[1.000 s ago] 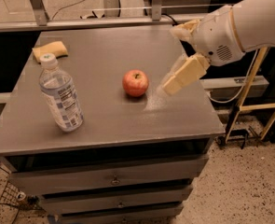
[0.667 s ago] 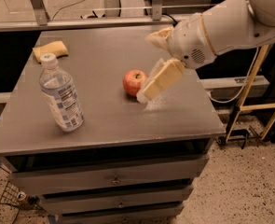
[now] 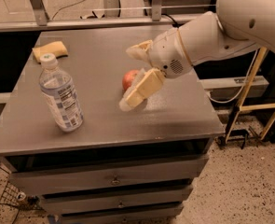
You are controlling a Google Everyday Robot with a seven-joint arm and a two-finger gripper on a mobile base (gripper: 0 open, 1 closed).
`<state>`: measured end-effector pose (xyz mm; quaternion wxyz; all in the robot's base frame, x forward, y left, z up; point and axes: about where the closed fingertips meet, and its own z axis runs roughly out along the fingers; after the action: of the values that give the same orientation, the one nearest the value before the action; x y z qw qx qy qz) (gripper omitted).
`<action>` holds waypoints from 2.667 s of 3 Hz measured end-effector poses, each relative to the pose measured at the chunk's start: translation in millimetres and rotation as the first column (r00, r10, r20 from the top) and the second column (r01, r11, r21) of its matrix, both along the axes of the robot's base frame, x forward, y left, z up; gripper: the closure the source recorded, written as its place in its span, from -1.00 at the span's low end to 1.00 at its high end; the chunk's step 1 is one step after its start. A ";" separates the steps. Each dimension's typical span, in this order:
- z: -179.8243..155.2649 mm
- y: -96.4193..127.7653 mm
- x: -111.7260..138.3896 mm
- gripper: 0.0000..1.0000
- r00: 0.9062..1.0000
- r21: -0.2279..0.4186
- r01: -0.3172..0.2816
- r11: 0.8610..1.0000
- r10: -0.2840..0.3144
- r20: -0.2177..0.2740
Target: Knock blue plastic bottle over
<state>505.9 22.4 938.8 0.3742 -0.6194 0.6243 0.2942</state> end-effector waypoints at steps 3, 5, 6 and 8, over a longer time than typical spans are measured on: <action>-27.4 100.2 3.0 -1.00 0.993 0.219 -0.109 0.970 0.114 -0.007; -22.2 135.9 -13.4 -1.00 0.989 0.206 -0.143 0.968 0.132 0.066; -23.2 147.5 -17.4 -1.00 0.987 0.267 -0.160 0.950 0.151 0.054; -27.5 156.9 -17.3 -0.65 0.984 0.352 -0.172 0.920 0.176 0.022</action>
Offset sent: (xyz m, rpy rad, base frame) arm 0.0111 0.1045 -0.0399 0.2875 0.0452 0.1099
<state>488.6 179.3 911.3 0.4481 -0.5939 0.5060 0.4364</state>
